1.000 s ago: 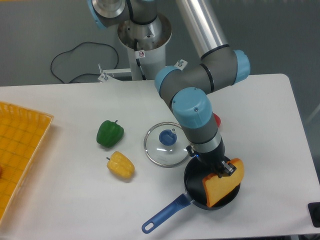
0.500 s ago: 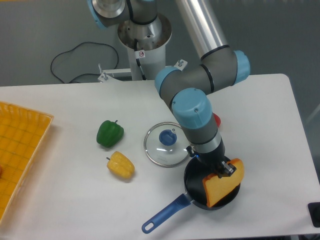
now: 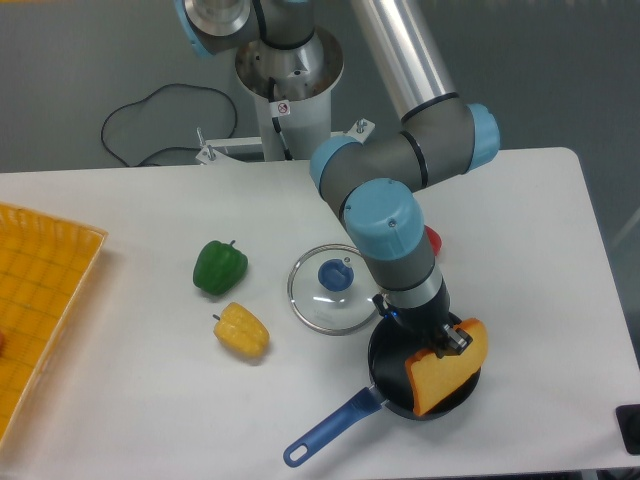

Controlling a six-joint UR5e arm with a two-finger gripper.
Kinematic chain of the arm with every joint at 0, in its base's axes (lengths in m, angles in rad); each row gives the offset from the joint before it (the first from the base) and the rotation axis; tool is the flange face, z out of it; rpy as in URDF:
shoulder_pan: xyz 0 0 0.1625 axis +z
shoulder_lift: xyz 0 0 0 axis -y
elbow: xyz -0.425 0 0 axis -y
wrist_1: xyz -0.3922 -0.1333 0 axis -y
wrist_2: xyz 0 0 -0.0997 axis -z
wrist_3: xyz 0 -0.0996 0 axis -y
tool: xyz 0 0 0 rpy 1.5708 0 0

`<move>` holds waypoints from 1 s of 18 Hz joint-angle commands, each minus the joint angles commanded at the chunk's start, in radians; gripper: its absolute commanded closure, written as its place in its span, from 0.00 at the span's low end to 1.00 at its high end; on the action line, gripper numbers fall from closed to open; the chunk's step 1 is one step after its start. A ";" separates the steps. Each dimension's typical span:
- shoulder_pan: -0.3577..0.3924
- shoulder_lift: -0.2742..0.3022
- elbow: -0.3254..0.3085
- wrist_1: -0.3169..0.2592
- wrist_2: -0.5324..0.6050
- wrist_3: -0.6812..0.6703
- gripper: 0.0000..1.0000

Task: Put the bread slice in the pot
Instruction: 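Lower the bread slice into the saucepan and hold it there, then release the bread slice and raise the gripper from the saucepan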

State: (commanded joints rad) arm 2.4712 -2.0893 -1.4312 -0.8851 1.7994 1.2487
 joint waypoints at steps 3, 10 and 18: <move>0.000 0.000 -0.003 0.000 0.000 0.002 0.88; -0.002 0.012 -0.040 -0.005 0.071 0.121 0.00; -0.025 0.015 -0.064 -0.008 0.077 0.090 0.00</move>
State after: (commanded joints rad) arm 2.4467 -2.0739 -1.4957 -0.8928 1.8761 1.3391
